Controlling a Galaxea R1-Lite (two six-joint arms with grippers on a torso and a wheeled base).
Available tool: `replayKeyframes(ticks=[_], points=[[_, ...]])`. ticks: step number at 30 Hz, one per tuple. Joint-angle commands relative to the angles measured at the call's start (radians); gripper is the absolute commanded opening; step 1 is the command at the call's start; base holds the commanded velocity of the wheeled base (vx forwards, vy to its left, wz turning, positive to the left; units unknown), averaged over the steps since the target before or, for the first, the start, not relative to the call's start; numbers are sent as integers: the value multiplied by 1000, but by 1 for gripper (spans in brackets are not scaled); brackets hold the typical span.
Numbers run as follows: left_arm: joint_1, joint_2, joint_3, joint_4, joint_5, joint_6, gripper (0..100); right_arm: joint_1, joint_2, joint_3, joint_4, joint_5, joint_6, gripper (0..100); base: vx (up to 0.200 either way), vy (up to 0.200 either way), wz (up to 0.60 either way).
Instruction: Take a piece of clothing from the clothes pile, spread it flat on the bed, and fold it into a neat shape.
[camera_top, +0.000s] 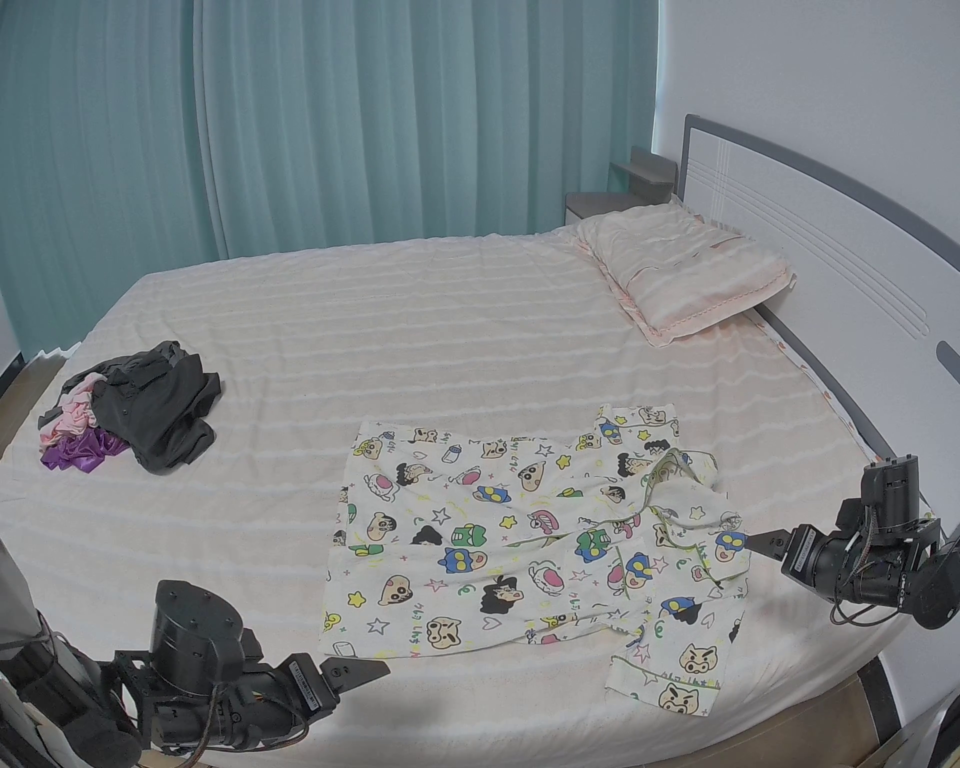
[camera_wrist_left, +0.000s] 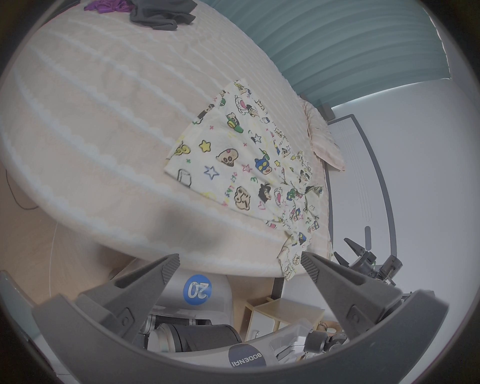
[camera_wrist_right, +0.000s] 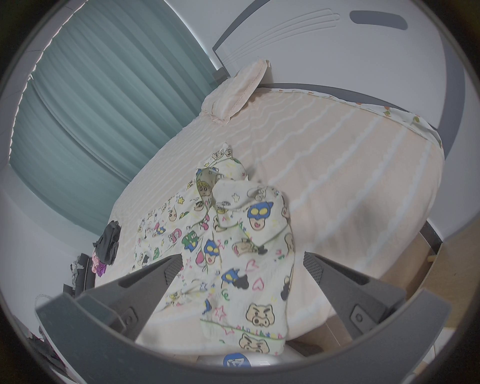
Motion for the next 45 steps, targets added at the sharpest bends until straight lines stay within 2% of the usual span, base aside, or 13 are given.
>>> replayKeyframes(ticks=[1,4,8,16,26,31,32,35,37,42,45], points=[[17,173,-107,0,87,-3,100,25,9,10,-1,1,4,100,0,0,0],[19,294,-173,-2,190,-9,100,23,35,7,-4,-1,7,100,0,0,0],[25,397,-239,-2,241,-43,100,25,53,7,-27,-1,37,100,0,0,0],[51,455,-309,3,277,-38,100,37,60,10,-36,-1,40,100,0,0,0],[85,561,-406,6,394,43,100,31,130,12,-38,-10,40,100,0,0,0],[94,565,-426,4,402,45,100,40,179,52,-36,4,21,100,0,0,0],[94,565,-426,4,402,45,0,42,179,56,-36,6,21,100,0,0,0],[109,556,-423,4,403,45,0,66,191,111,-38,42,-65,100,0,0,0],[112,544,-414,4,403,43,0,72,201,130,-36,52,-91,100,0,0,0],[154,479,-405,4,403,43,0,149,284,161,-55,62,-100,100,0,0,0],[169,438,-400,4,403,43,0,200,307,171,-130,88,-86,100,0,0,0]])
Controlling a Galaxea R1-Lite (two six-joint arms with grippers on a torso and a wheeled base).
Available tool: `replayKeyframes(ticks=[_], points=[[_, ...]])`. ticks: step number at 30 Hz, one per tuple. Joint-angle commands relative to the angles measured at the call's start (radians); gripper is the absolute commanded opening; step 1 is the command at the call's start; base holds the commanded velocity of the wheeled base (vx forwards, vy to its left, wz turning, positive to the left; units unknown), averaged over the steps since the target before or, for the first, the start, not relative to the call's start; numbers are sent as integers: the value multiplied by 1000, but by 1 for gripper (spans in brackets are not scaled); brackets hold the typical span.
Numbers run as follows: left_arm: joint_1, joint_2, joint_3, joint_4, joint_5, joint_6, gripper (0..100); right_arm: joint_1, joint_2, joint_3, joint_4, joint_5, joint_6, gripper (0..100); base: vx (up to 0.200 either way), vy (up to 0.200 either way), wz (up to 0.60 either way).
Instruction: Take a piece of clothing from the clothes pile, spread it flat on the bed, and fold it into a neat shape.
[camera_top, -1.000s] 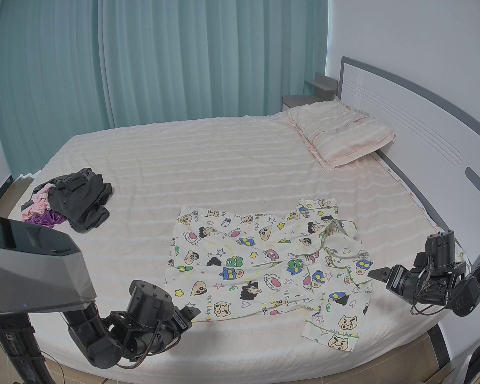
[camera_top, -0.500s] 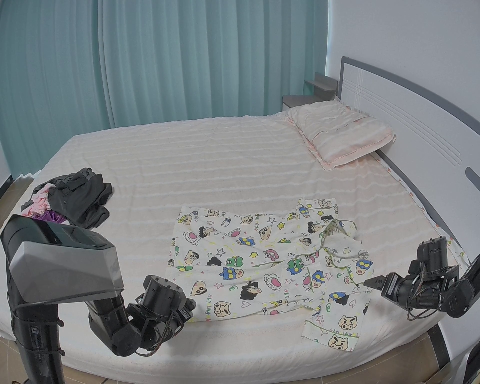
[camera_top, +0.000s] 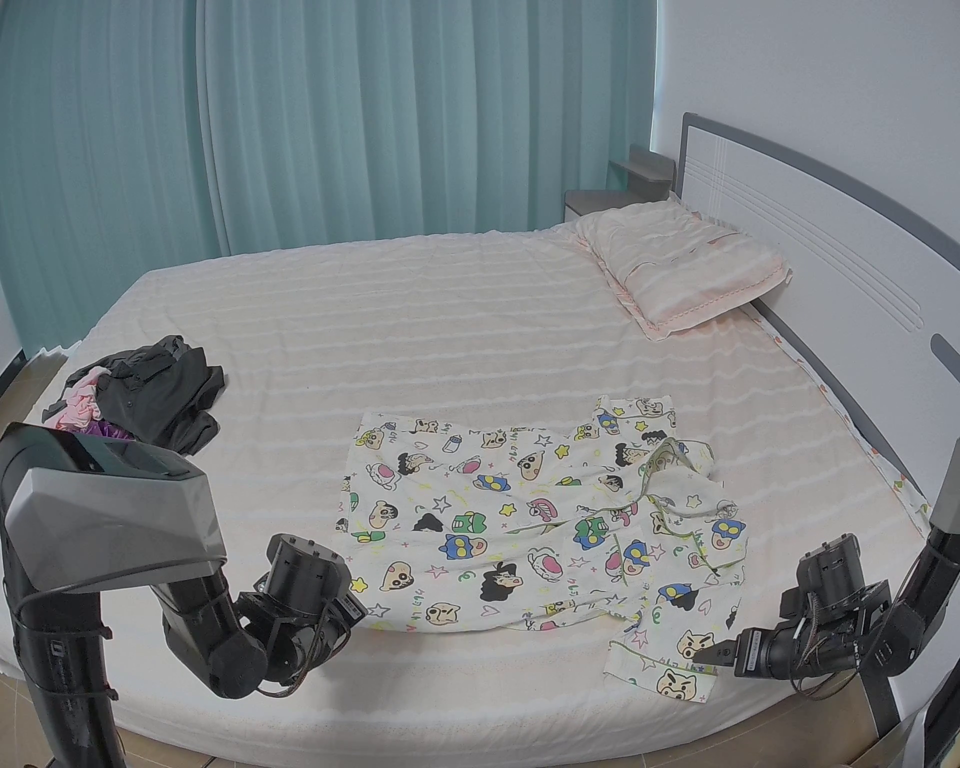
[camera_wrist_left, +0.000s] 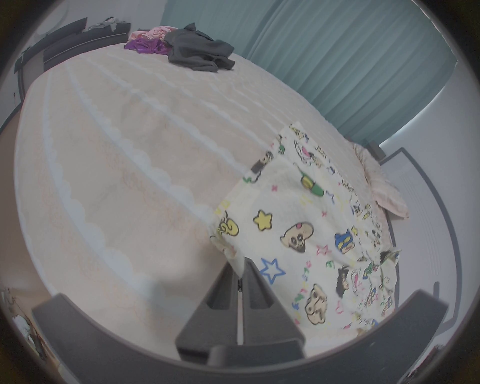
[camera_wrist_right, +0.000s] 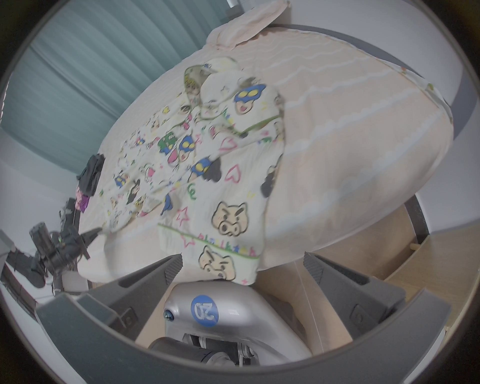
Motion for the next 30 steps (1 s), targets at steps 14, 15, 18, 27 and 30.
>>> replayKeyframes(ticks=[14,15,18,27,30], points=[[98,-165,-1,3,-4,2,0,49,245,-116,-176,-99,141,100,0,0,0],[98,-164,-1,1,-4,2,0,51,259,-104,-215,-109,141,100,0,0,0],[101,-162,-1,1,-7,2,0,51,279,-60,-335,-103,133,100,0,0,0],[101,-167,3,1,-9,2,0,58,297,10,-387,-106,61,100,0,0,0],[101,-167,6,1,-9,2,0,58,297,14,-389,-105,44,100,0,0,0]])
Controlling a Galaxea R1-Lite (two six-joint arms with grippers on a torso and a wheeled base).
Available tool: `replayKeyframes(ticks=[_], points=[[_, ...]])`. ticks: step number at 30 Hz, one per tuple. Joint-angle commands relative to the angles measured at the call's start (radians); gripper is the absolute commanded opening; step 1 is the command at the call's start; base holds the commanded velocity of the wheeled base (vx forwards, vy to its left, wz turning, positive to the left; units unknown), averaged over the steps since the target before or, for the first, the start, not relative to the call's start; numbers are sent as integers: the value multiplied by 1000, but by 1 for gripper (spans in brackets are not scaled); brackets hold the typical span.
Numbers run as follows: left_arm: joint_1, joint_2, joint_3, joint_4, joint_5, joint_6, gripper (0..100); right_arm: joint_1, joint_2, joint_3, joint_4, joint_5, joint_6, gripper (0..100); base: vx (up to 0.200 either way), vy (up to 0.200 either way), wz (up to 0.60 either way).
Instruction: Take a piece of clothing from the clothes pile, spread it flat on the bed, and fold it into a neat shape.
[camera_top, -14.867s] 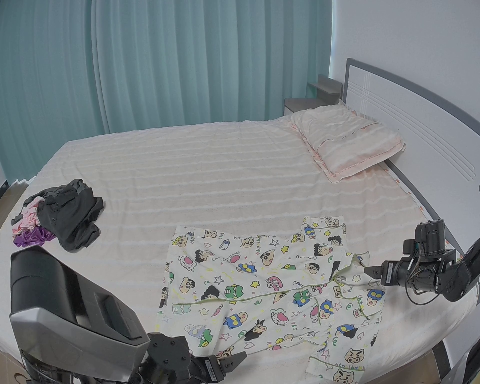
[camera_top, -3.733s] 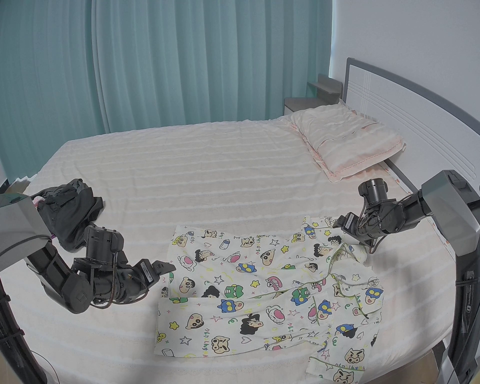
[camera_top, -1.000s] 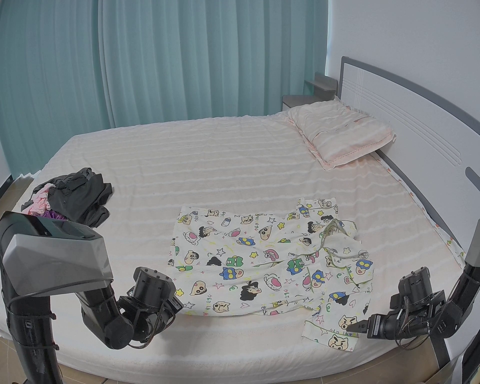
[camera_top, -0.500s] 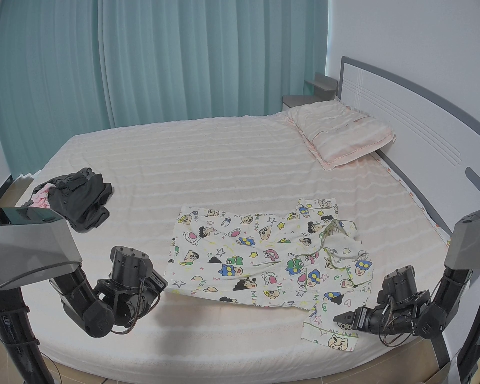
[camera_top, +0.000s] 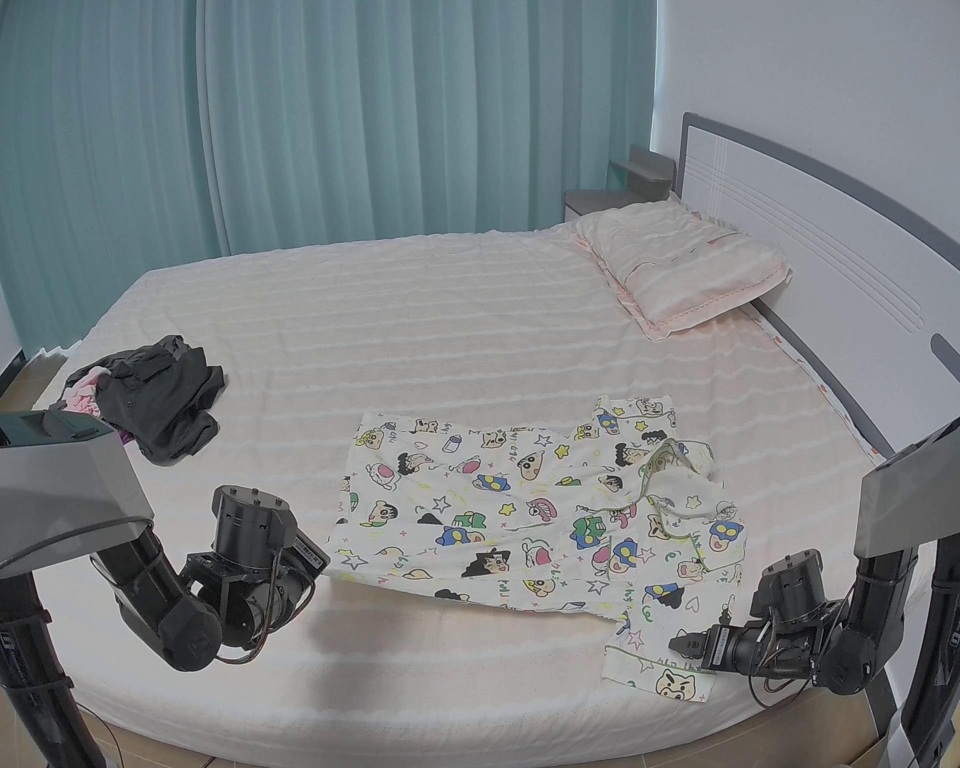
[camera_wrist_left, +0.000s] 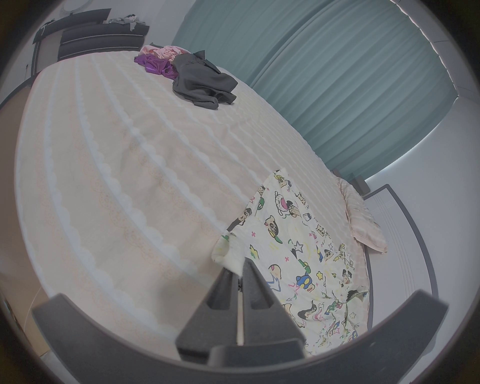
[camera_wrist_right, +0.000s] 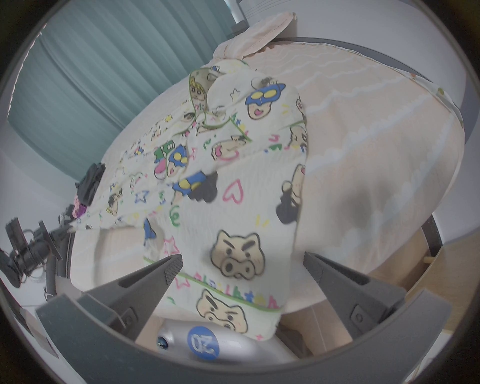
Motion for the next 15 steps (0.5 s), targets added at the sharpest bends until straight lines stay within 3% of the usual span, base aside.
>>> replayKeyframes(ticks=[1,7,15], points=[[-3,-4,5,-1,0,0,0,2,17,12,1,4,-7,100,0,0,0],[-3,-8,1,-1,0,0,0,39,83,-54,0,-3,-56,100,0,0,0],[-3,-14,6,1,0,-2,0,40,77,-49,-3,-4,-57,100,0,0,0]])
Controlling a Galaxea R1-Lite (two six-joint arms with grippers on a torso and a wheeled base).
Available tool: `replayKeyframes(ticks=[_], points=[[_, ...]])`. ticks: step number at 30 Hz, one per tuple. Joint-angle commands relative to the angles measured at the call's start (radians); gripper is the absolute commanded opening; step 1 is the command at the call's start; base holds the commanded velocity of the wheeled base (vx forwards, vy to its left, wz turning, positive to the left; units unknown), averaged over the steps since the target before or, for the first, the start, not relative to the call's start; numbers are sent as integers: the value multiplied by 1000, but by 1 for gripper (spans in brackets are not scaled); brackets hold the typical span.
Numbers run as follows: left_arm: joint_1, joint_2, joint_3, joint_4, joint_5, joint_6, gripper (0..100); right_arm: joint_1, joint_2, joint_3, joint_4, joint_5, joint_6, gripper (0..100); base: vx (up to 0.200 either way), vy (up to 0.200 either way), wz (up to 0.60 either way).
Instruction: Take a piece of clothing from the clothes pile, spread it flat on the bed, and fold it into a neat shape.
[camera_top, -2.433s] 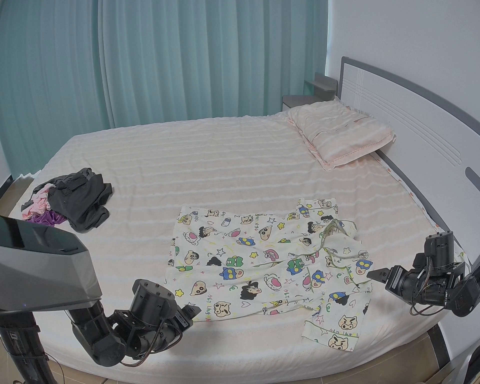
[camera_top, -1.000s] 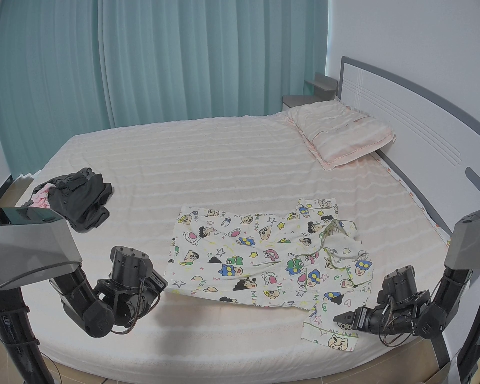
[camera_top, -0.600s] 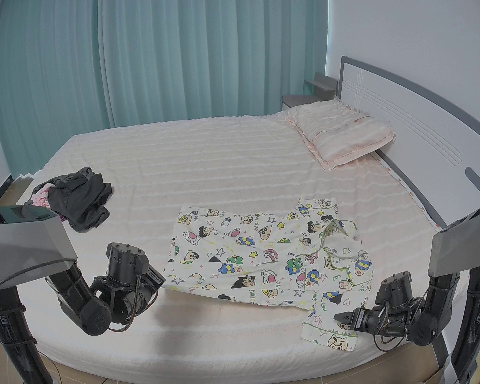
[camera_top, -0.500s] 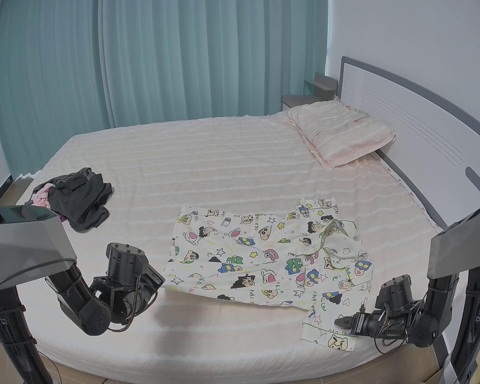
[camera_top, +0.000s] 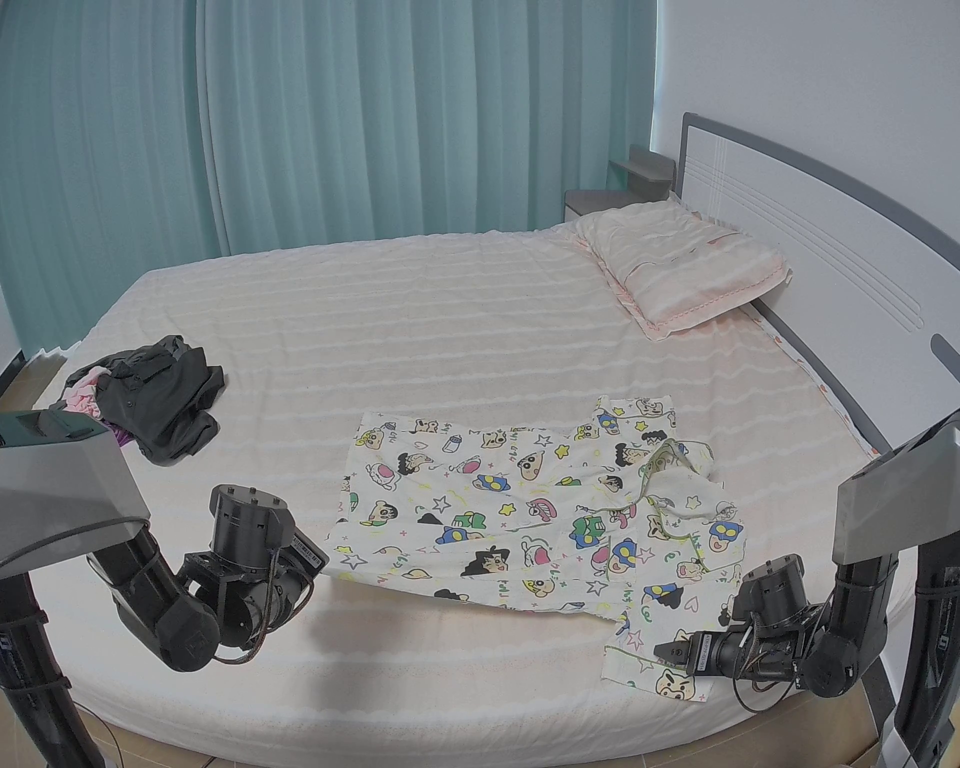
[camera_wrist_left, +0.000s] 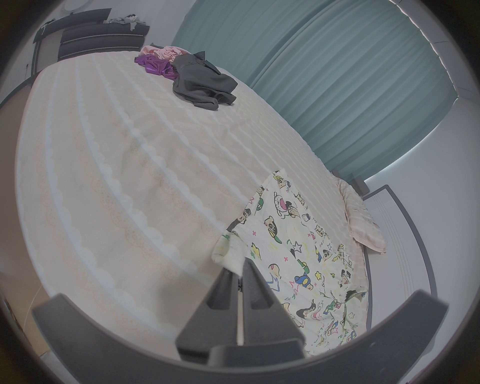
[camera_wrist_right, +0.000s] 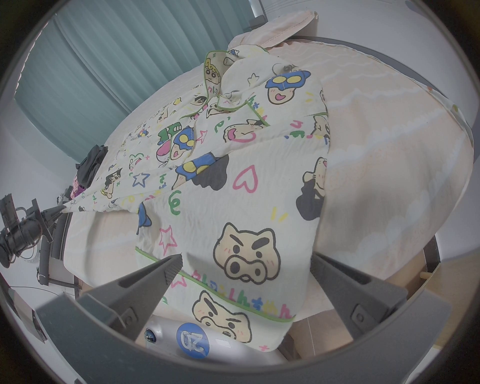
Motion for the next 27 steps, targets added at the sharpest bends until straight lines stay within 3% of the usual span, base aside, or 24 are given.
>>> replayKeyframes(ticks=[1,2,13,16,19,27], points=[[-2,-4,1,0,0,-1,0,4,15,-3,0,-2,1,100,0,0,0],[-2,-4,1,0,0,-1,0,6,15,-3,0,-3,1,0,0,0,0],[-2,1,17,2,0,1,0,-35,-44,54,5,4,-21,0,0,0,0],[-4,1,29,2,2,2,0,-95,-50,80,2,18,-97,0,0,0,0],[-12,2,52,0,2,2,0,-146,-68,129,0,76,-180,0,0,0,0],[-19,4,102,-1,0,24,0,-181,-90,186,0,101,-206,0,0,0,0]])
